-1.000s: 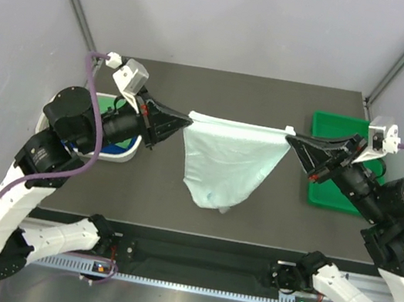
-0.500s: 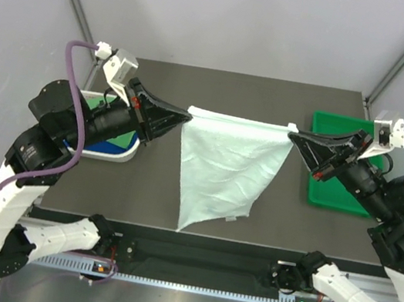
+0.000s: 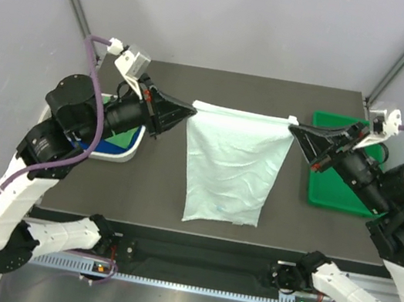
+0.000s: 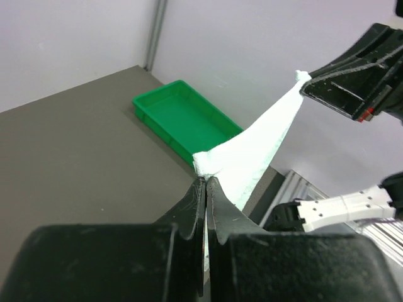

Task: Fold and stack the towels
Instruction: Flatten out the crumpled towel, then fold the towel

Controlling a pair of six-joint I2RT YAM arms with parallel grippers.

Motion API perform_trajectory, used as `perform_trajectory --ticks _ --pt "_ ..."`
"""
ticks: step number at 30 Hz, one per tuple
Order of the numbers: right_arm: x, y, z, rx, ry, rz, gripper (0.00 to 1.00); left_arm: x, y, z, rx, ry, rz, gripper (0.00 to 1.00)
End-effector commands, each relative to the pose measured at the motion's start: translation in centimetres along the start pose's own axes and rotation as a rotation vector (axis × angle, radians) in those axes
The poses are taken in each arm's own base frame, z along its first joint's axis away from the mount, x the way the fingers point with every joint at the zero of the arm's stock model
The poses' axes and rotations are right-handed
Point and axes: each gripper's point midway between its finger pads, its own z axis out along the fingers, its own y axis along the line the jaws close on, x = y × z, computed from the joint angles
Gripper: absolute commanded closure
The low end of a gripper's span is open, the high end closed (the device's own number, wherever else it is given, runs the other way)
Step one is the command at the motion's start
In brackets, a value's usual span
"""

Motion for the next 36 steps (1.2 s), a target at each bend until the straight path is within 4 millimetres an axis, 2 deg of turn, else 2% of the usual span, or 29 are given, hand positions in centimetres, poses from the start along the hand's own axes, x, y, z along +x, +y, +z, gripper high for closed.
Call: perform_trajectory --ticks 1,2,4,5,6,7,8,9,10,11,12,13,14,15,16,17,18,19,20,21,23,24,27,31,33,34,36 --pt "1.0 -3.1 1.8 0.127 0.024 -0.048 1.00 -0.5 2.8 1.5 -0.129 -0.026 -0.001 1.00" --pt "2.4 -4.0 3.1 0.150 0.068 -0.052 1.00 -0.2 3.4 2.1 -0.146 -0.021 0.006 1.00" --pt "3.4 -5.3 4.6 0.178 0.092 -0.070 1.00 0.5 5.3 4.0 -0.198 0.000 0.035 1.00" --pt "4.6 -6.3 6.4 0.183 0.122 -0.085 1.00 0.6 6.3 4.8 -0.228 0.002 0.045 1.00" --pt "5.0 -7.7 7.3 0.205 0.135 -0.091 1.00 1.5 8.8 6.4 -0.277 0.034 0.046 1.00" --pt "5.5 -8.5 8.3 0.205 0.150 -0.095 1.00 1.7 10.3 7.3 -0.295 0.041 0.042 1.00" --pt "6.7 -9.6 10.6 0.190 0.175 -0.100 1.00 1.6 10.8 8.4 -0.244 0.041 0.027 1.00" --pt "7.2 -11.8 11.4 0.226 0.183 -0.100 1.00 2.2 15.2 9.4 -0.307 0.050 -0.006 1.00" --pt "7.8 -12.7 12.4 0.206 0.196 -0.092 1.00 2.4 17.0 10.1 -0.325 0.046 -0.033 1.00" --pt "9.1 -15.0 14.6 0.219 0.208 -0.076 1.00 2.1 18.8 10.9 -0.351 0.024 -0.019 1.00" --pt "9.3 -17.5 15.2 0.253 0.206 -0.065 1.00 2.8 22.4 11.9 -0.420 0.035 -0.015 1.00" --pt "10.0 -18.9 16.1 0.257 0.211 -0.054 1.00 3.2 24.3 12.5 -0.450 0.041 -0.006 1.00" --pt "11.5 -20.8 18.1 0.246 0.221 -0.040 1.00 3.3 25.8 13.0 -0.470 0.037 -0.006 1.00" --pt "12.0 -22.6 18.7 0.273 0.224 -0.033 1.00 4.1 28.8 14.2 -0.493 0.043 -0.016 1.00" --pt "12.6 -24.0 19.5 0.285 0.233 -0.025 1.00 4.5 30.2 14.7 -0.508 0.046 -0.022 1.00" --pt "14.2 -25.7 21.1 0.281 0.248 -0.009 1.00 5.1 31.5 15.3 -0.518 0.051 -0.030 1.00" --pt "15.0 -27.2 21.5 0.296 0.256 0.003 1.00 6.3 33.8 16.3 -0.531 0.064 -0.041 1.00" --pt "16.7 -28.6 22.6 0.301 0.279 0.027 1.00 7.0 34.9 16.8 -0.538 0.070 -0.049 1.00" --pt "16.9 -29.6 23.3 0.303 0.261 0.022 1.00 8.7 36.8 17.6 -0.553 0.099 -0.063 1.00" --pt "17.6 -30.4 23.7 0.312 0.270 0.027 1.00 9.3 37.9 17.8 -0.566 0.108 -0.068 1.00" --pt "20.1 -32.1 24.3 0.326 0.303 0.057 1.00 10.8 39.4 18.2 -0.576 0.130 -0.089 1.00" --pt "20.8 -32.4 24.3 0.330 0.313 0.068 1.00 12.3 40.4 18.3 -0.584 0.152 -0.107 1.00" --pt "23.3 -32.8 23.8 0.342 0.338 0.100 1.00 14.8 41.4 18.3 -0.593 0.188 -0.127 1.00" --pt "26.0 -32.6 21.8 0.365 0.378 0.143 1.00 17.9 41.0 18.0 -0.561 0.237 -0.184 1.00" --pt "26.7 -32.3 21.1 0.373 0.388 0.154 1.00 19.8 40.2 17.5 -0.543 0.259 -0.232 1.00" --pt "27.7 -32.0 20.1 0.382 0.408 0.172 1.00 20.4 40.0 17.2 -0.541 0.266 -0.245 1.00" --pt "28.2 -31.7 19.2 0.387 0.406 0.182 1.00 22.3 39.2 16.1 -0.550 0.290 -0.271 1.00"
